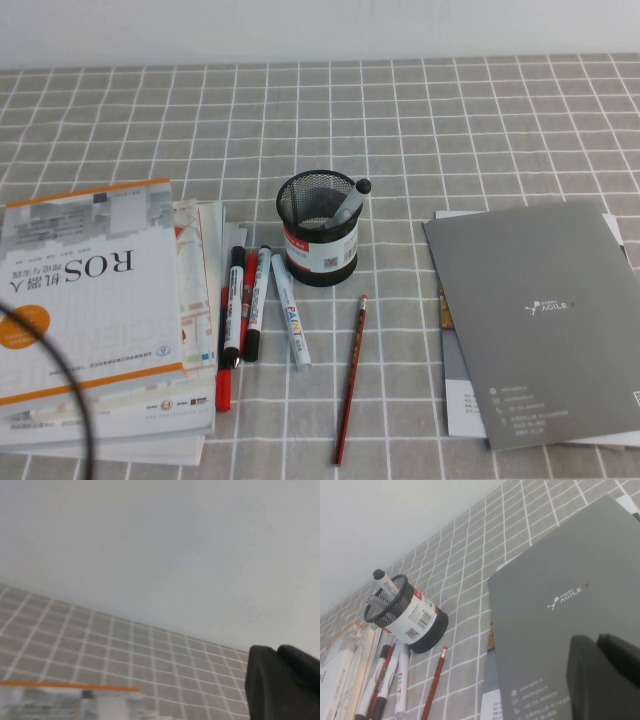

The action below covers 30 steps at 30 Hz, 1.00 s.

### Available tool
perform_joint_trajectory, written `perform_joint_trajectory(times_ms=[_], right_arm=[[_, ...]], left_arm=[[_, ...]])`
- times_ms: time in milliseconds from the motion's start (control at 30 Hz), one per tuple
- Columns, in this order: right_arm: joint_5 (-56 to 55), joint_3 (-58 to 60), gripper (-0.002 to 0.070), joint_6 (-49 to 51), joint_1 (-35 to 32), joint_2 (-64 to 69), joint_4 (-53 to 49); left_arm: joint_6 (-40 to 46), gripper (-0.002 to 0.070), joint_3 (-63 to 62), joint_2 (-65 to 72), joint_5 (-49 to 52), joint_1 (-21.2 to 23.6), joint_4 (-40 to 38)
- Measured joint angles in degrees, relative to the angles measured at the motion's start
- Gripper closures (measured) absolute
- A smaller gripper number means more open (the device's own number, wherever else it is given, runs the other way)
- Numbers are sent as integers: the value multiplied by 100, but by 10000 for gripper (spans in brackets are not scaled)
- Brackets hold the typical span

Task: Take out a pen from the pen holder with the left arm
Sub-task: 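Take a marker out of the pen holder and lay it on the table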

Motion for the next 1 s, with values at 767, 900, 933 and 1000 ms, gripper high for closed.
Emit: perform_joint_trajectory(times_ms=[767,900,933,1000], right_arm=[[0,0,689,0,0,0,0],[0,0,689,0,0,0,0],[0,0,689,0,0,0,0],[0,0,689,0,0,0,0]], left_arm=[[628,295,-1982,5267,-2552,-2022,2109],[1292,230,-2154,5618,-2803,-2194,2263],[1409,225,-2193,5725,-2888,-2211,2316],[1526,219,-2243,5948,-3049,-2248,2369]])
